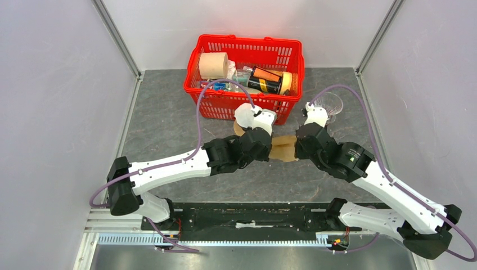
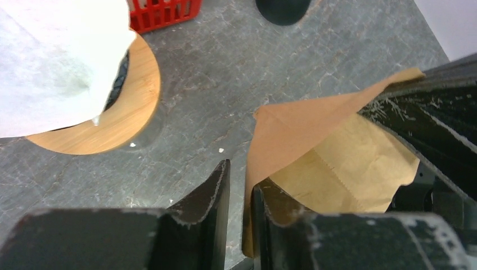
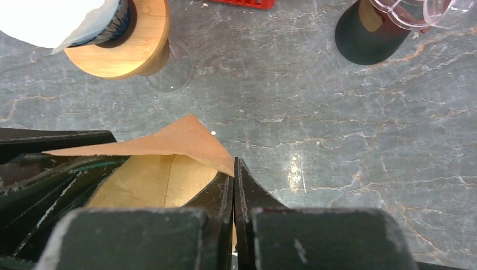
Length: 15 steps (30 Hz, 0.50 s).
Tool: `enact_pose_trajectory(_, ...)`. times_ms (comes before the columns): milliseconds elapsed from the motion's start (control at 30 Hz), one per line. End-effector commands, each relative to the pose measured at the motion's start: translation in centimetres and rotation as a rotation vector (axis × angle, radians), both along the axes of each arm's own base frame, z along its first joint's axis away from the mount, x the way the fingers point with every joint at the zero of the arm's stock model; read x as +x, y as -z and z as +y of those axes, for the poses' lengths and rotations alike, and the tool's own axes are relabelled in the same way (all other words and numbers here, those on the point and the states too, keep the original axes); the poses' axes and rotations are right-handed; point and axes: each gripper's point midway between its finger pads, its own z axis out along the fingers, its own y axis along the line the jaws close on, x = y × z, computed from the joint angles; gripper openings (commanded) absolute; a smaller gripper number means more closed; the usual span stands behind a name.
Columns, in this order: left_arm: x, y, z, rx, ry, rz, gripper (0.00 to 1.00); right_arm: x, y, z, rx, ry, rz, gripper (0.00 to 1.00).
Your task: Place the coffee filter in the dripper
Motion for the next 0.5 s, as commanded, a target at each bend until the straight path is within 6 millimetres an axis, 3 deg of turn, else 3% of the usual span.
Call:
enact_pose_trajectory(0, -2.1, -0.8, -1.5, -0.021, 0.192, 0.019, 0.32, 0.1, -1.3, -1.4, -0.038, 0.019, -0.040, 0.00)
enact_pose_trajectory(133, -4.2, -1.9, -3.4, -0.106, 0.346, 0.037, 0.52, 0.2, -1.8, -0.3, 0.001, -0.016, -0.043, 0.00)
enact_pose_trajectory(300, -4.5, -3.3, -2.7, -0.158, 0.351, 0.007, 0.84, 0.6, -2.2, -0.3, -0.008, -0.004, -0.053, 0.00)
enact_pose_trajectory(467, -4.1, -5.0, -0.5, -0.214, 0.290, -0.053, 0.86, 0.7, -2.3, -0.6, -0.028, 0.013, -0.048, 0.00)
